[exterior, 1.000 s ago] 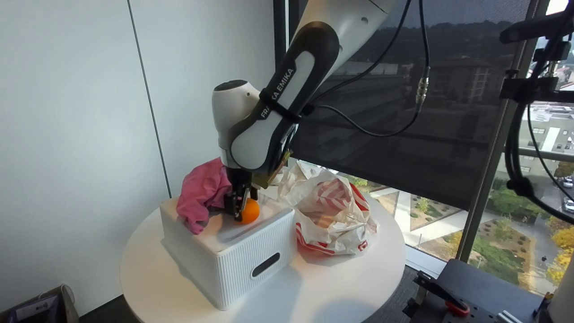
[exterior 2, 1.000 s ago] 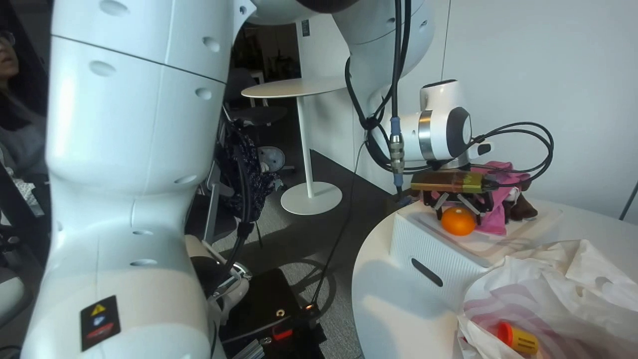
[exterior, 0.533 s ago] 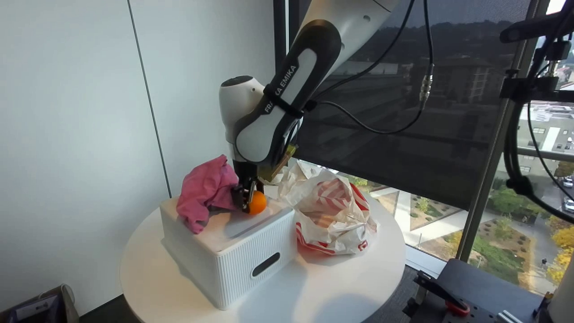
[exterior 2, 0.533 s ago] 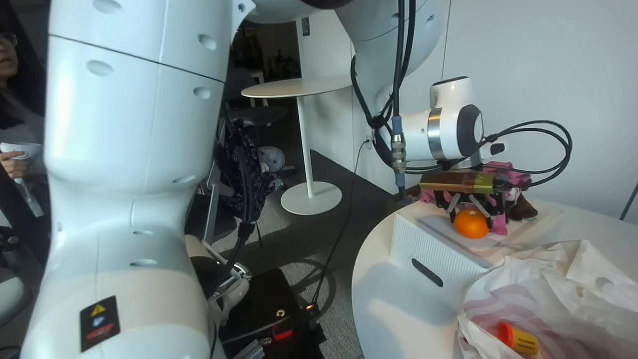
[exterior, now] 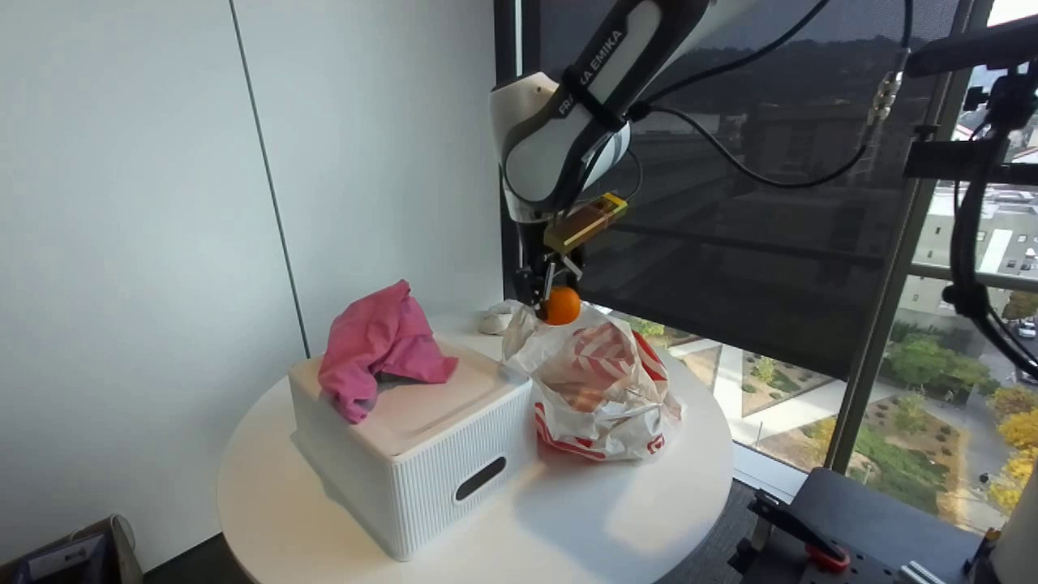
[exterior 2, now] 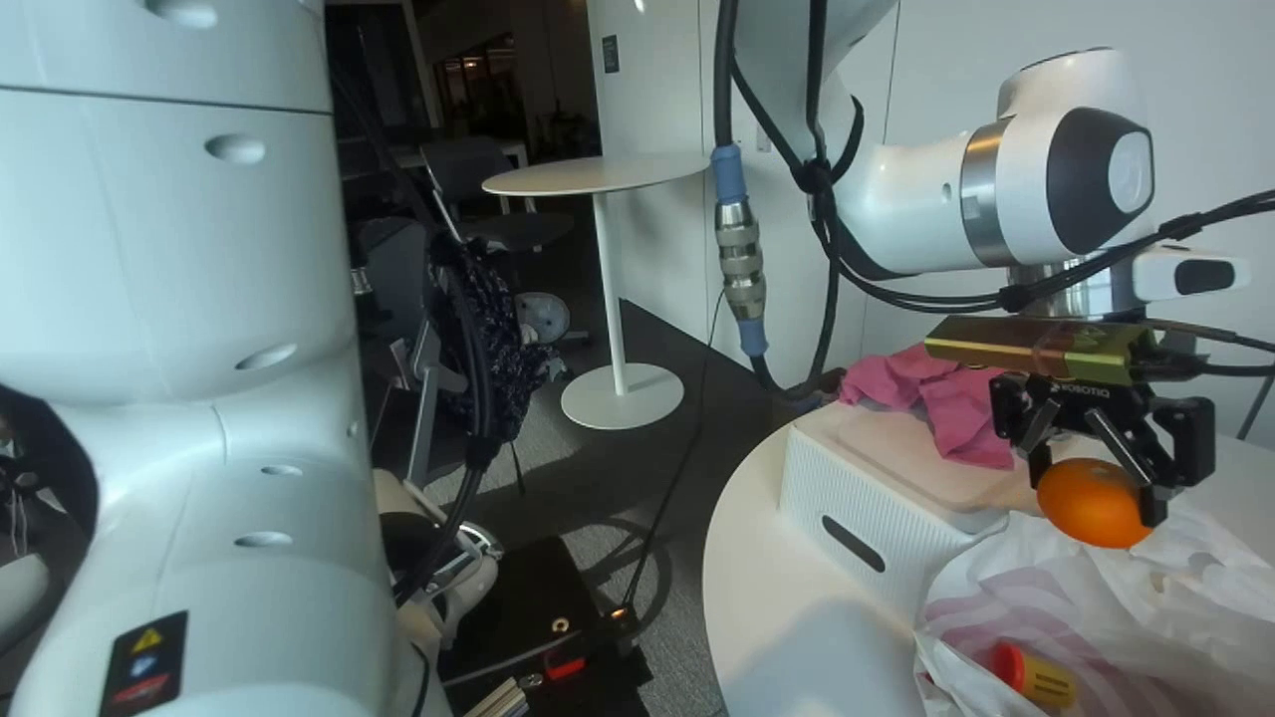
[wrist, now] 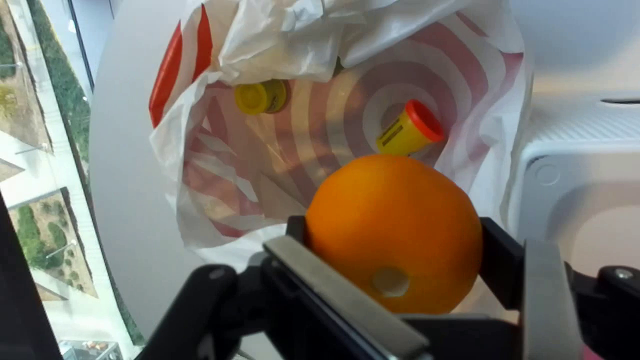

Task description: Remove the items from the white basket and put them in the plastic bag

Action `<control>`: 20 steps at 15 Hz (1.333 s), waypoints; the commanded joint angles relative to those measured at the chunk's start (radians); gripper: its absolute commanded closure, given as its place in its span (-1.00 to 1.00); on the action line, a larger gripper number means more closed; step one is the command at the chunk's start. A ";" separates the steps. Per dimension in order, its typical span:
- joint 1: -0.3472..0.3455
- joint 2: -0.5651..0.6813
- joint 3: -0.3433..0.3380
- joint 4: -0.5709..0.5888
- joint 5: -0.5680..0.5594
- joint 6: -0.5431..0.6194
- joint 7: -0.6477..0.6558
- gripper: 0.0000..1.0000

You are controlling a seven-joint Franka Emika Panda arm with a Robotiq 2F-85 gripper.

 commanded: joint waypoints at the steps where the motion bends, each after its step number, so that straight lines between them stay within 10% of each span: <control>1: -0.046 -0.009 -0.007 -0.083 -0.029 0.046 0.091 -0.15; 8: -0.013 0.193 -0.054 -0.089 -0.240 0.182 0.317 -0.15; 9: -0.006 0.219 -0.061 -0.086 -0.254 0.186 0.342 -0.80; 10: -0.006 0.235 -0.063 -0.085 -0.245 0.185 0.343 -0.94; 20: -0.080 -0.107 0.069 -0.114 0.301 -0.019 -0.094 -1.00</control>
